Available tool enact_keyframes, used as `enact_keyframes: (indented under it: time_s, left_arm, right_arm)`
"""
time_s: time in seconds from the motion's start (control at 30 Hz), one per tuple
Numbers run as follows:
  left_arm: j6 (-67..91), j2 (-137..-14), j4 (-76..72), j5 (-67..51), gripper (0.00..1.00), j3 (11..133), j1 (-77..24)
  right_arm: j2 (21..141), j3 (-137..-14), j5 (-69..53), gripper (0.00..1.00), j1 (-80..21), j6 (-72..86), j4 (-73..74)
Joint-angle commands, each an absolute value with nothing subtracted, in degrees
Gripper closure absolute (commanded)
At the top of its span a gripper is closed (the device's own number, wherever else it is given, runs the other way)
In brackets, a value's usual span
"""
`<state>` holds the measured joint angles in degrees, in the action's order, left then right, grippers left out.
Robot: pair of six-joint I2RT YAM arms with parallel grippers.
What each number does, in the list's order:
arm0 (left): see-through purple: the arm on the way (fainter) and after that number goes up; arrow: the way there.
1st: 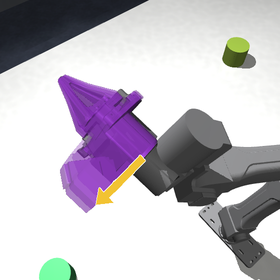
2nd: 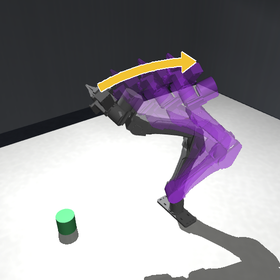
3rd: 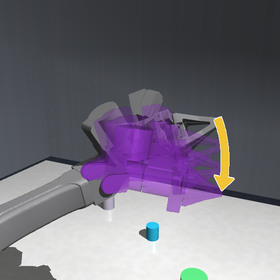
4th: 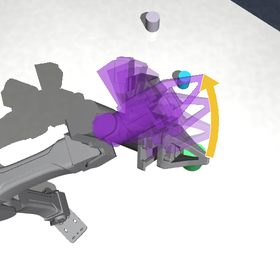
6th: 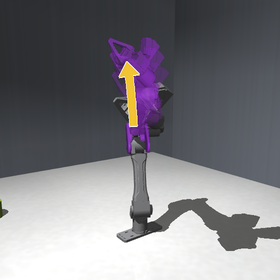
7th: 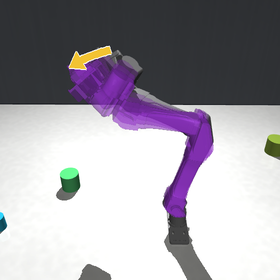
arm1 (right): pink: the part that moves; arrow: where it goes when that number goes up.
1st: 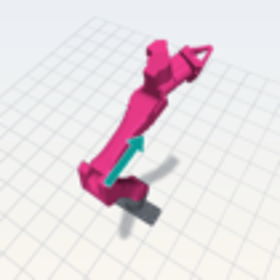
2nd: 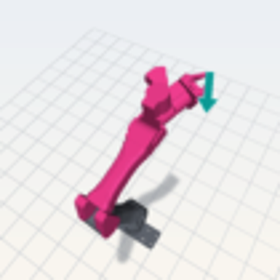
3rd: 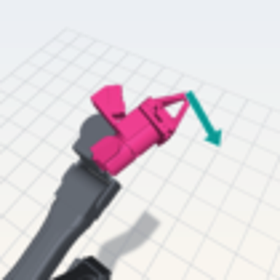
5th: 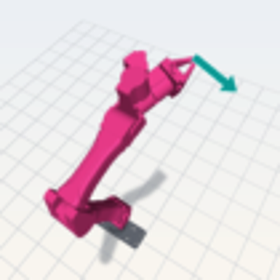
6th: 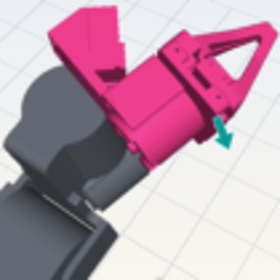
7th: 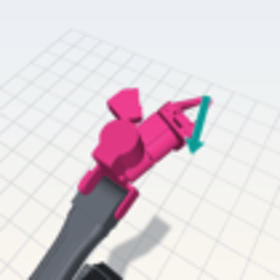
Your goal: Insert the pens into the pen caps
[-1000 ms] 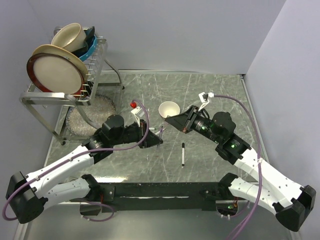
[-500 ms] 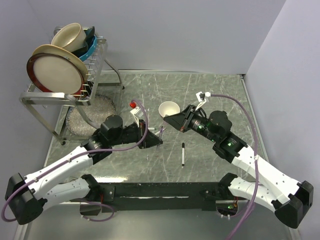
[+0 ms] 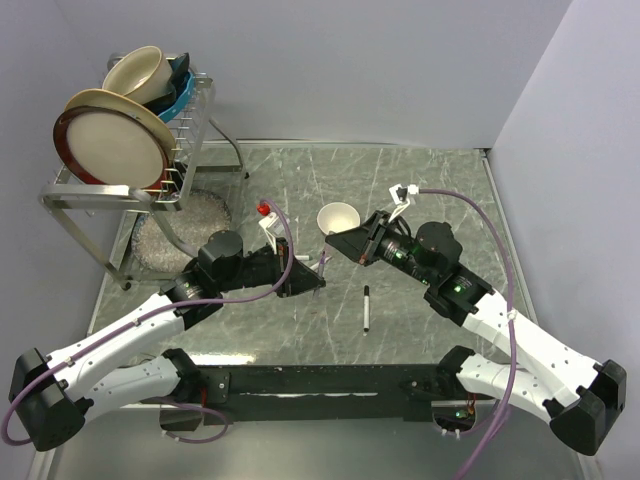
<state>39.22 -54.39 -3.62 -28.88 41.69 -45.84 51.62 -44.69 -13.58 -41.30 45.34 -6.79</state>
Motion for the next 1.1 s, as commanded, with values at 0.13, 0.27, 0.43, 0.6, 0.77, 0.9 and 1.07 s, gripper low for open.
enact_keyframes:
  time_s: [0.13,0.27,0.43,0.6,0.77,0.9,1.07]
  left_arm:
    - [39.0,-53.9,-6.8,-29.6,0.99,41.8,-46.1]
    - [38.9,-54.1,-6.8,-29.7,0.99,41.8,-46.1]
    - [38.9,-54.0,-6.8,-29.8,0.99,41.7,-46.1]
    - [38.8,-53.5,-6.5,-29.3,0.99,41.2,-46.1]
    - [38.8,-53.1,-6.3,-29.0,0.99,40.9,-46.1]
    - [38.7,-53.1,-6.3,-29.0,0.99,40.7,-46.1]
    - [38.6,-53.3,-6.3,-28.9,0.99,40.7,-46.0]
  right_arm:
    - [51.9,-46.1,-13.8,1.00,-42.1,45.3,-8.7]
    - [51.9,-46.1,-13.4,1.00,-42.2,45.4,-8.7]
    - [52.3,-47.1,-12.7,1.00,-42.3,45.0,-7.6]
    - [52.9,-48.2,-12.1,1.00,-42.3,44.8,-7.1]
    - [52.6,-48.6,-11.5,1.00,-42.3,44.7,-6.9]
    - [52.3,-49.1,-11.4,1.00,-42.3,44.6,-6.2]
    - [52.3,-49.3,-11.5,1.00,-42.3,44.2,-5.7]
